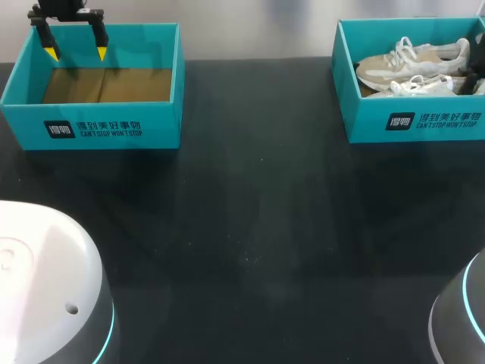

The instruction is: Take the shoe out of the shoebox, open the shoe tongue, remove and reinsert the insole, then place the shoe into the shoebox

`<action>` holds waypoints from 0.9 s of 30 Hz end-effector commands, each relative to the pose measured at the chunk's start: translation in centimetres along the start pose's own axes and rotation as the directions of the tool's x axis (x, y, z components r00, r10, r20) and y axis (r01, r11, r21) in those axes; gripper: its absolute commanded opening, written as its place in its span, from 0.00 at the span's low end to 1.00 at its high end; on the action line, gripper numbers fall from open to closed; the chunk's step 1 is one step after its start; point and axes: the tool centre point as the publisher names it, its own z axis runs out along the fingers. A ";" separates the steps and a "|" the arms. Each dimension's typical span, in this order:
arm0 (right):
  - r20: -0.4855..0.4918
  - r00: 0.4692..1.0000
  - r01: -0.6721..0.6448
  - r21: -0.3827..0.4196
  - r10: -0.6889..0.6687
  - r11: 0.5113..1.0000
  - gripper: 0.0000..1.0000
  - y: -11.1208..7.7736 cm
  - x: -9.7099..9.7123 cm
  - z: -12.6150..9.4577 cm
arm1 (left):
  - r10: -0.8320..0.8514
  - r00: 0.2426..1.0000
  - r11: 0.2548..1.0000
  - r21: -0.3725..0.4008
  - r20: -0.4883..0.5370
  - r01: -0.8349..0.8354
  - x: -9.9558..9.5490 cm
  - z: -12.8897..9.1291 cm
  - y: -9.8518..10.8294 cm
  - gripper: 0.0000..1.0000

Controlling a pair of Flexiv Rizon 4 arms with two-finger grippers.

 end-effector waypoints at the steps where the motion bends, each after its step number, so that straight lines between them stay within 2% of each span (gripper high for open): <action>1: -0.001 1.000 -0.001 0.007 0.001 1.000 0.02 0.4 0.0 0.5 | 0.000 1.000 1.000 0.000 0.000 0.000 0.0 0.0 0.0 1.00; 16: 0.016 1.000 -0.009 -0.045 0.010 0.999 0.00 0.2 0.1 -1.8 | 0.000 1.000 1.000 0.000 0.000 0.000 0.0 0.0 0.0 1.00; 27: 0.026 0.997 -0.066 -0.082 0.068 0.994 0.00 0.5 -0.2 -4.2 | 0.000 1.000 1.000 0.000 0.000 0.000 0.0 0.0 0.0 1.00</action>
